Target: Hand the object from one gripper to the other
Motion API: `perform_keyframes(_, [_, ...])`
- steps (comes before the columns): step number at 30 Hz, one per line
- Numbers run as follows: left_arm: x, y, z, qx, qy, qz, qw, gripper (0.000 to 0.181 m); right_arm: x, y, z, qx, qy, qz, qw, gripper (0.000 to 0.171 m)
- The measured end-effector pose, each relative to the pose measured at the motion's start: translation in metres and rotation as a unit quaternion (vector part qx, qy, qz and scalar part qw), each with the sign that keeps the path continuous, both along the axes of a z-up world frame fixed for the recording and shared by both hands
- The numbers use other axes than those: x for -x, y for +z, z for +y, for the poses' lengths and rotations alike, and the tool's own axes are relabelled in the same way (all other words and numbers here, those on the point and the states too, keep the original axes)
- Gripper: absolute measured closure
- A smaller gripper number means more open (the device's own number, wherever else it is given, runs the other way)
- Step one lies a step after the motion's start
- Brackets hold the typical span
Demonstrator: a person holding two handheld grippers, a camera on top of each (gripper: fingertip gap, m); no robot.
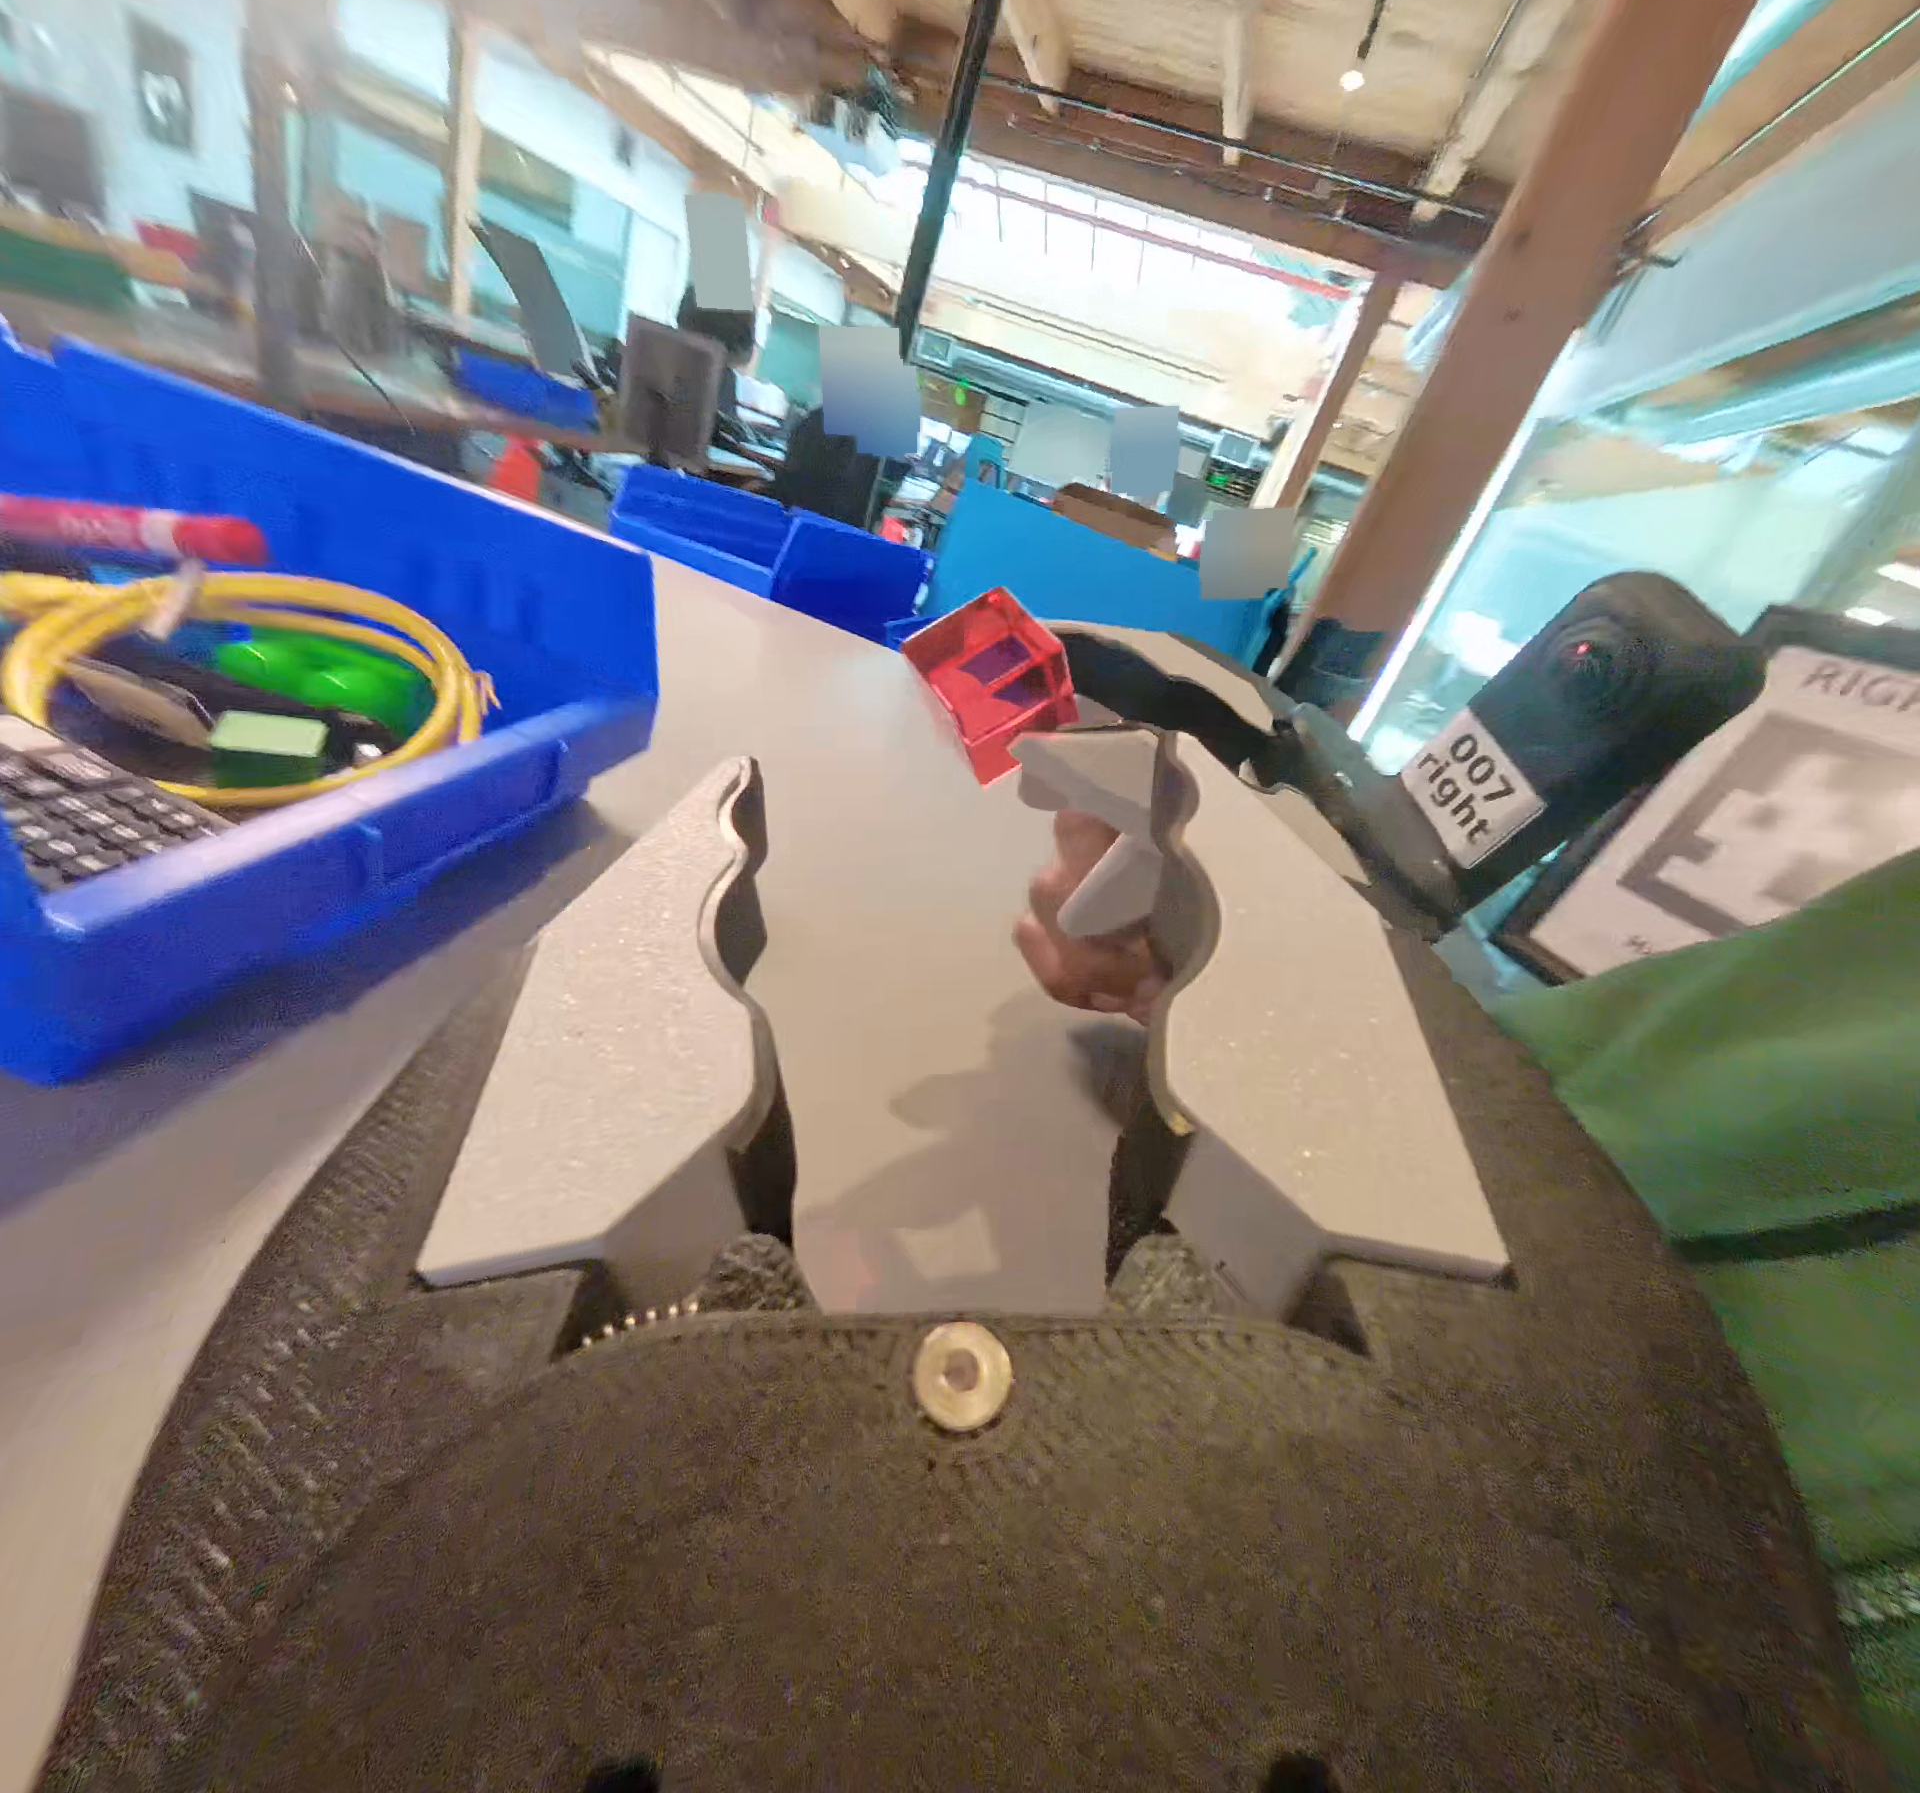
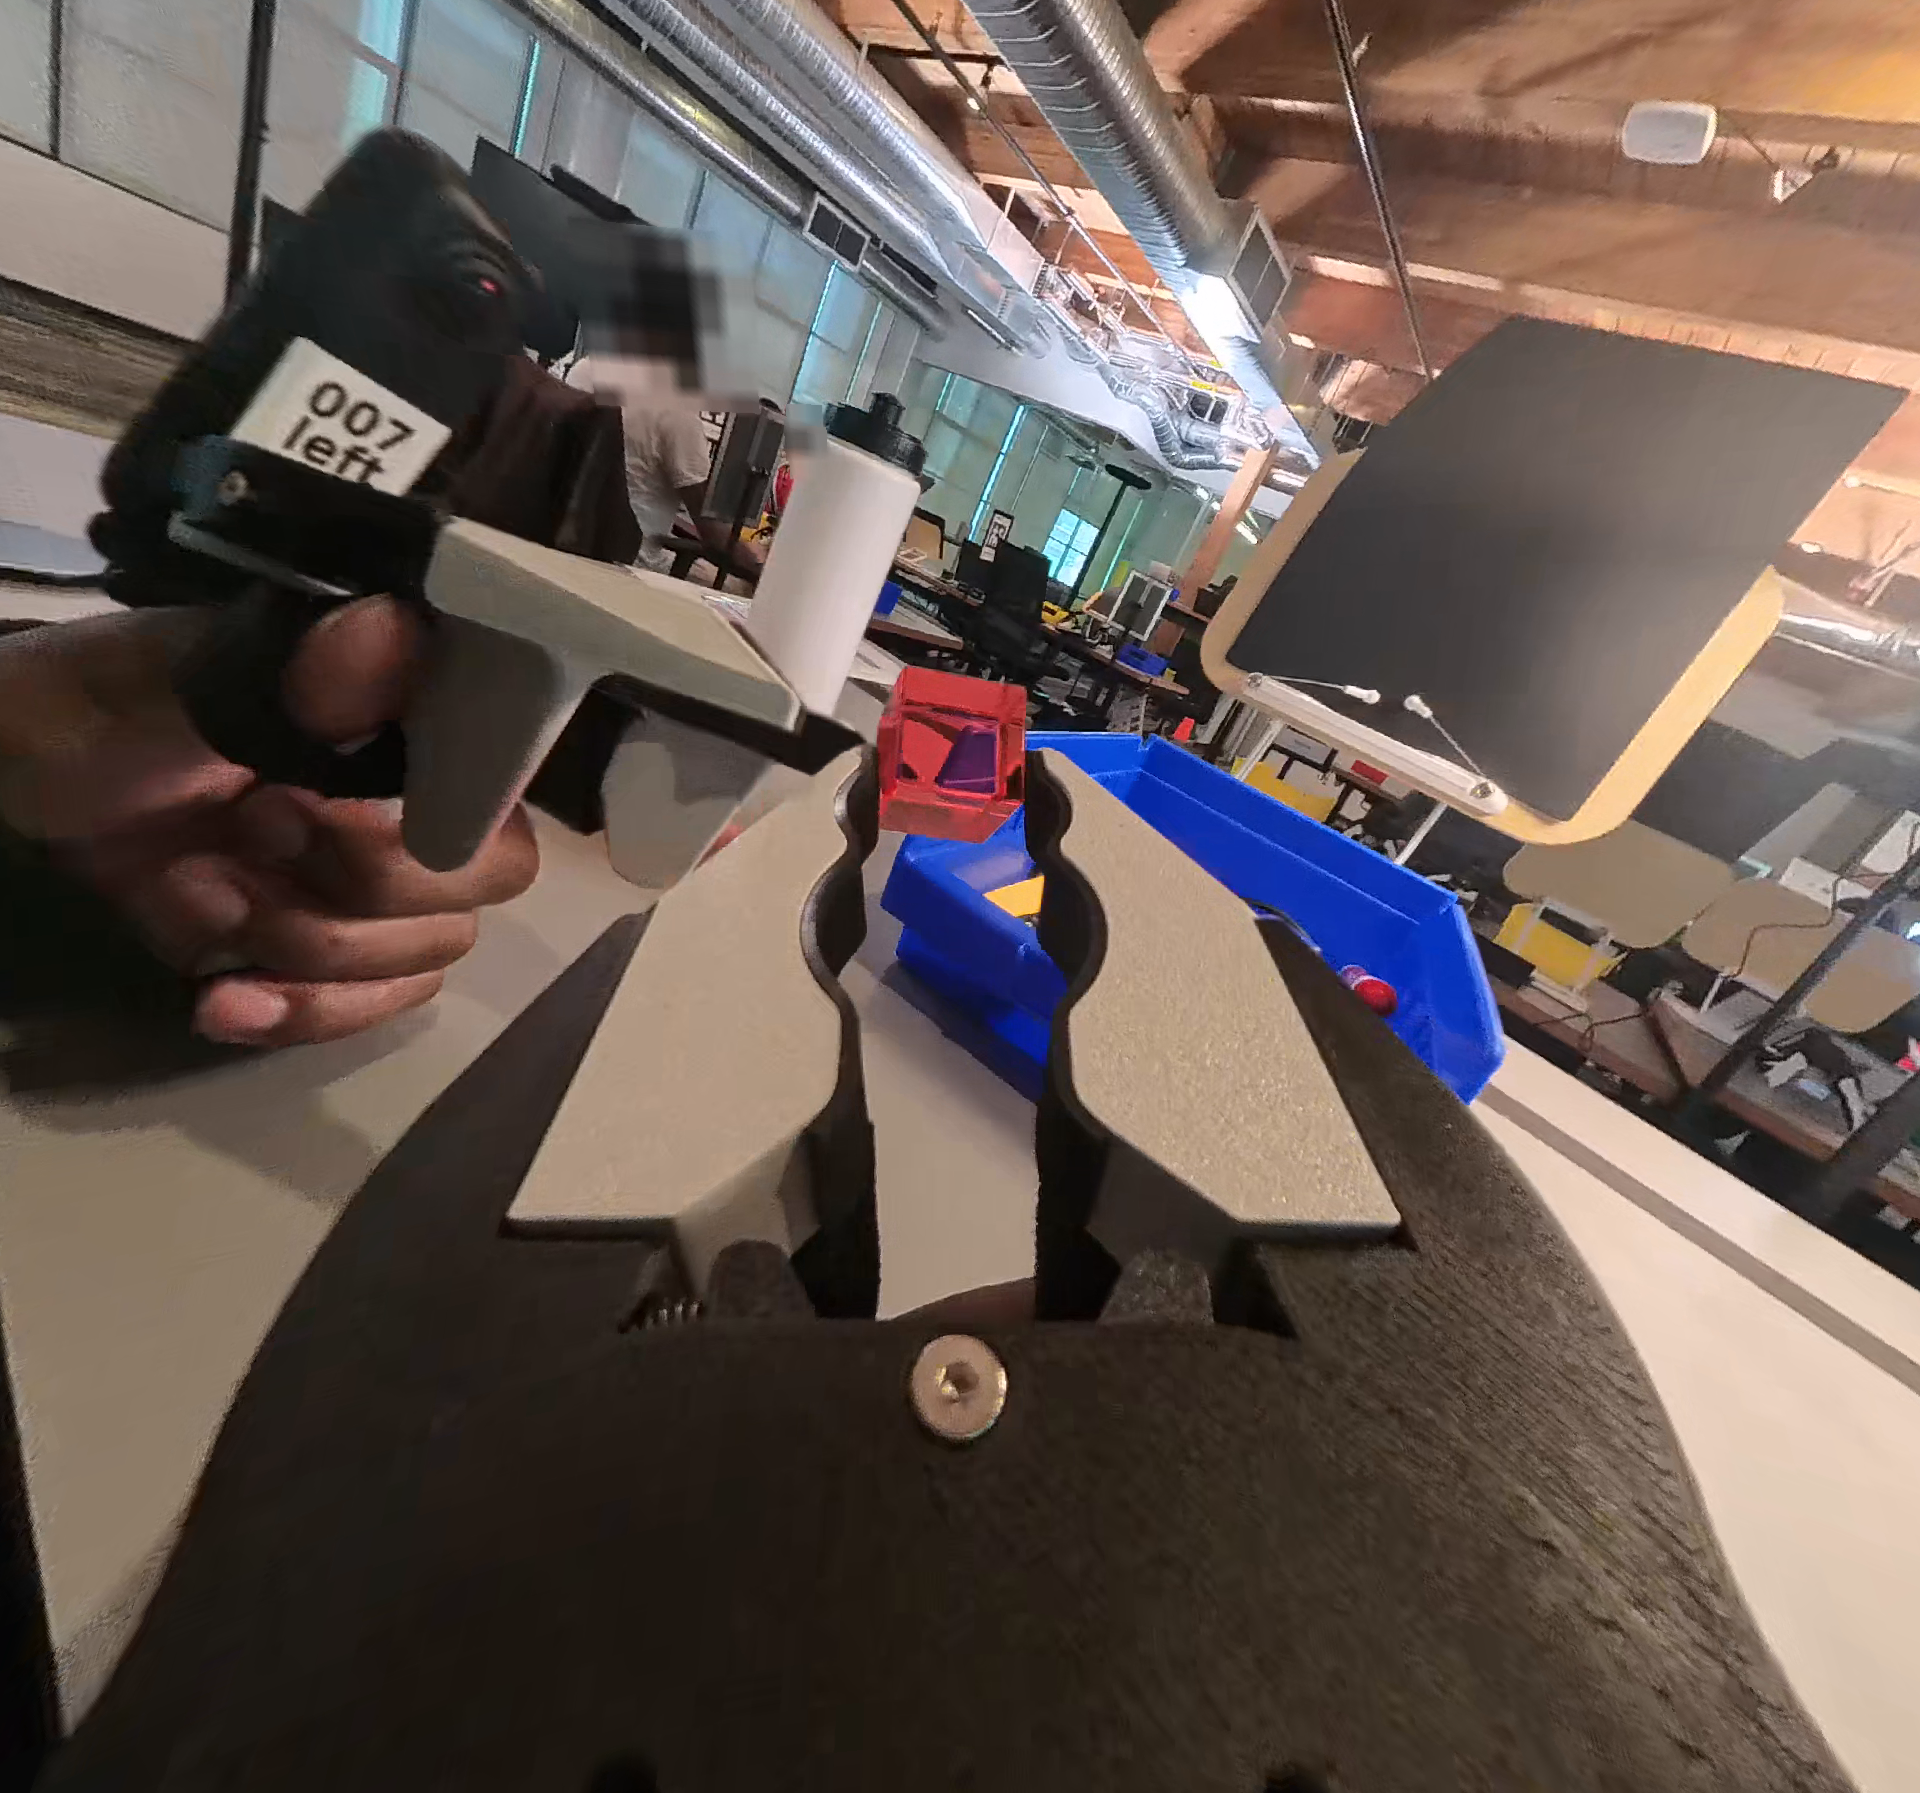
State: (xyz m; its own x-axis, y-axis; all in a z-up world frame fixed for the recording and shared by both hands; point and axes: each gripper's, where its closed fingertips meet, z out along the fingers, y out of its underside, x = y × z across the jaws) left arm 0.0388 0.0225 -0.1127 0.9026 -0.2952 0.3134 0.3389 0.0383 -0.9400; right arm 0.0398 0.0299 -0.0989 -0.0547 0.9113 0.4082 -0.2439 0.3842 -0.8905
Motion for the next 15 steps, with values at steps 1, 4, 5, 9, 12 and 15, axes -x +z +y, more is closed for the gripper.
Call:
perform_keyframes(1, [0.001,0.0,0.0,0.001,-0.003,-0.007,1.0,0.106,0.0,0.0,-0.001,-0.008,-0.003,0.002,1.0,0.142])
perform_keyframes(4, [0.003,0.001,-0.001,-0.001,0.0,-0.014,1.0,0.108,0.001,-0.003,-0.004,-0.042,-0.017,0.004,0.999,0.142])
perform_keyframes(5, [0.002,0.0,-0.001,0.001,-0.005,-0.017,1.0,0.109,0.002,-0.003,-0.006,-0.059,-0.023,0.006,0.998,0.142])
perform_keyframes(9, [0.0,-0.001,-0.001,0.006,-0.016,-0.021,1.0,0.117,0.003,-0.009,-0.018,-0.139,-0.04,0.016,0.989,0.142])
perform_keyframes(12, [-0.003,0.001,-0.004,-0.007,-0.024,-0.01,1.0,0.15,0.002,-0.011,-0.024,-0.162,-0.044,0.019,0.986,0.143])
perform_keyframes(15, [0.007,0.002,-0.006,-0.015,0.038,0.056,0.998,0.153,0.002,-0.014,-0.028,-0.092,0.012,-0.01,0.996,0.134])
